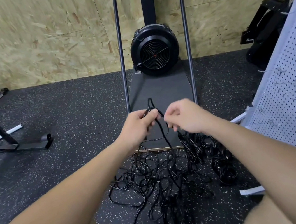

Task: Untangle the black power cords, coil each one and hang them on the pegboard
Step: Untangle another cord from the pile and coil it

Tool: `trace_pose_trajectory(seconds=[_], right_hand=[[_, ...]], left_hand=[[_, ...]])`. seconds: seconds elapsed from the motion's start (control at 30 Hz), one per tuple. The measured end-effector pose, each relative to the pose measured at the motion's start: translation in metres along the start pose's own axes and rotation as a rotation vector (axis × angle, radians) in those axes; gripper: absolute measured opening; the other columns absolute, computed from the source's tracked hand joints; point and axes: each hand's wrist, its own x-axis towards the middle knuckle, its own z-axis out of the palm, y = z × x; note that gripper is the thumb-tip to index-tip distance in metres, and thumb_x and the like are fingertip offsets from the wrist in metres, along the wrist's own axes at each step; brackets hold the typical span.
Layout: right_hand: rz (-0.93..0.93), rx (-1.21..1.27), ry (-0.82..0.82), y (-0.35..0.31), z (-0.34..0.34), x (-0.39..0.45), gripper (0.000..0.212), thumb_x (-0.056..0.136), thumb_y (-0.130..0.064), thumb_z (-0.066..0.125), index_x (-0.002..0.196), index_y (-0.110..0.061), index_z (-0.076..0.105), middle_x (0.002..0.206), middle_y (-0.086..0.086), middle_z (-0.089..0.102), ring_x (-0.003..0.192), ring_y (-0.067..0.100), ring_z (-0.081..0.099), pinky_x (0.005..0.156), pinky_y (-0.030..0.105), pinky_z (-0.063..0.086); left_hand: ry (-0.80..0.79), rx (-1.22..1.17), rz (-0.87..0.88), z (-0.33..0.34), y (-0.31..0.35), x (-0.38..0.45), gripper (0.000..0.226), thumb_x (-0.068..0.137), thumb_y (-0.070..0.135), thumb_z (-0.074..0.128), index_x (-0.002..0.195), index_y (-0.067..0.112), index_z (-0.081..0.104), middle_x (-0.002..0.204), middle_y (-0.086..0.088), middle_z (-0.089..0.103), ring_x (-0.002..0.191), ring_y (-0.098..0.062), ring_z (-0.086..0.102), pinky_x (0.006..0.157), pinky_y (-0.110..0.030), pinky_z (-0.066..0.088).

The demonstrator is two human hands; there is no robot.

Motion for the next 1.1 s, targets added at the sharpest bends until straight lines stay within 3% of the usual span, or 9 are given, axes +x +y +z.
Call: trace_pose_trajectory(seconds=[0.13, 0.27, 0.43, 0.53, 0.7, 0.8, 0.93, 1.0, 1.1], right_hand=[[0.043, -0.221, -0.310, 0.019, 0.019, -0.008, 0.016, 0.098, -0.029, 0.081, 0.112, -0.025, 0.076, 0.095, -0.009, 0.081, 0.073, 0.005, 0.072, 0.067, 0.023, 0.054], [0.112, -0.110, -0.445, 0.027, 0.032, -0.013, 0.008, 0.106, -0.014, 0.067, 0.112, -0.011, 0.071, 0.098, 0.003, 0.083, 0.086, 0.018, 0.082, 0.084, 0.042, 0.065], [0.110, 0.119, -0.326, 0.015, 0.022, -0.014, 0.013, 0.107, -0.004, 0.059, 0.112, 0.007, 0.065, 0.093, 0.015, 0.083, 0.082, 0.029, 0.082, 0.078, 0.042, 0.063], [0.062, 0.292, -0.180, 0.004, 0.009, -0.012, 0.017, 0.108, -0.008, 0.062, 0.112, 0.008, 0.066, 0.092, 0.018, 0.082, 0.078, 0.031, 0.077, 0.074, 0.039, 0.062], [-0.010, 0.425, -0.073, -0.002, 0.000, -0.012, 0.020, 0.111, -0.017, 0.063, 0.112, 0.003, 0.069, 0.095, 0.018, 0.082, 0.079, 0.027, 0.074, 0.077, 0.039, 0.060], [-0.030, 0.497, -0.006, -0.003, -0.001, -0.010, 0.023, 0.111, -0.020, 0.064, 0.111, 0.003, 0.068, 0.096, 0.020, 0.081, 0.079, 0.031, 0.073, 0.080, 0.045, 0.058], [-0.057, 0.568, 0.063, -0.009, -0.003, -0.009, 0.024, 0.111, -0.015, 0.064, 0.115, 0.009, 0.064, 0.096, 0.024, 0.080, 0.076, 0.034, 0.069, 0.077, 0.041, 0.058], [-0.057, 0.590, 0.101, -0.010, -0.003, -0.008, 0.024, 0.109, -0.014, 0.067, 0.115, 0.008, 0.067, 0.096, 0.023, 0.080, 0.077, 0.029, 0.070, 0.076, 0.036, 0.061], [-0.012, 0.571, 0.128, -0.007, -0.003, -0.006, 0.024, 0.105, -0.018, 0.073, 0.111, 0.005, 0.072, 0.096, 0.020, 0.081, 0.079, 0.024, 0.075, 0.078, 0.037, 0.063]], left_hand=[[0.028, -0.156, 0.045, -0.001, 0.013, 0.007, 0.031, 0.112, 0.031, 0.062, 0.096, 0.008, 0.074, 0.072, 0.001, 0.050, 0.063, -0.013, 0.039, 0.057, -0.029, 0.029], [0.046, -0.229, 0.075, -0.004, 0.019, 0.011, 0.030, 0.113, 0.030, 0.061, 0.098, 0.007, 0.072, 0.073, 0.001, 0.048, 0.063, -0.012, 0.039, 0.056, -0.027, 0.029], [0.080, -0.210, 0.012, -0.010, 0.013, 0.017, 0.030, 0.107, 0.017, 0.067, 0.115, -0.012, 0.071, 0.076, -0.001, 0.055, 0.064, -0.014, 0.041, 0.054, -0.025, 0.031], [0.011, -0.051, -0.074, -0.012, 0.010, 0.012, 0.018, 0.101, 0.003, 0.065, 0.115, 0.000, 0.075, 0.070, 0.002, 0.053, 0.059, -0.012, 0.041, 0.050, -0.020, 0.034], [-0.152, 0.091, -0.096, -0.012, 0.002, 0.003, 0.026, 0.089, 0.014, 0.070, 0.112, 0.018, 0.082, 0.080, -0.008, 0.052, 0.069, -0.021, 0.042, 0.062, -0.032, 0.032], [-0.252, 0.105, -0.078, -0.004, -0.001, -0.004, 0.023, 0.083, 0.015, 0.070, 0.103, 0.017, 0.081, 0.084, -0.007, 0.053, 0.075, -0.021, 0.042, 0.064, -0.034, 0.034], [-0.378, 0.121, -0.080, 0.006, -0.001, -0.015, 0.010, 0.100, 0.007, 0.074, 0.108, 0.004, 0.079, 0.077, 0.000, 0.059, 0.064, -0.010, 0.049, 0.060, -0.023, 0.040], [-0.357, 0.127, -0.089, 0.007, -0.003, -0.016, 0.022, 0.104, 0.019, 0.075, 0.110, -0.002, 0.077, 0.075, -0.003, 0.058, 0.062, -0.012, 0.048, 0.058, -0.022, 0.038], [-0.231, 0.164, -0.071, 0.005, -0.004, -0.013, 0.024, 0.105, 0.031, 0.075, 0.107, 0.007, 0.080, 0.075, -0.003, 0.062, 0.062, -0.017, 0.046, 0.055, -0.028, 0.032]])
